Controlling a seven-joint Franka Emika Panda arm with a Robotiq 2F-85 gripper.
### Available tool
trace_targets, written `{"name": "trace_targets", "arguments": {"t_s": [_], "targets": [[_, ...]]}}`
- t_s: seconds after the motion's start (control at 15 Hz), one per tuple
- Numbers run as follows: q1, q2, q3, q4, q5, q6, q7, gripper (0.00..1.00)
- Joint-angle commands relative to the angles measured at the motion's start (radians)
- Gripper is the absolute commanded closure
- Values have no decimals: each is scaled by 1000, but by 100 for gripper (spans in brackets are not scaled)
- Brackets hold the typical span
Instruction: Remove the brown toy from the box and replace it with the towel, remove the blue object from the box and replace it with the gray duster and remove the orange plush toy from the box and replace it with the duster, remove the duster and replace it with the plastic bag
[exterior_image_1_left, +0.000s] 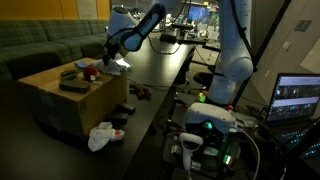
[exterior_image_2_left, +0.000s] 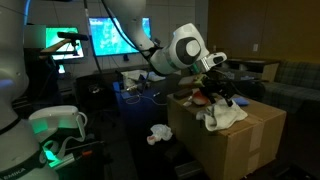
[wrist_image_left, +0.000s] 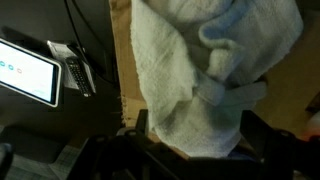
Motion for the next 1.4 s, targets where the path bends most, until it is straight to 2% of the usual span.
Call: {"name": "trace_targets", "arguments": {"t_s": [0.0, 0.27, 0.47, 0.93, 1.33], "targets": [[70, -35, -34, 48, 15, -72, 7, 0], [89, -17, -6, 126, 32, -141, -19, 0], [78, 22, 25, 189, 75, -156, -75, 0], [-17, 165, 126, 392, 324, -197, -349, 0], [-51, 268, 160, 543, 411, -275, -448, 0]]}}
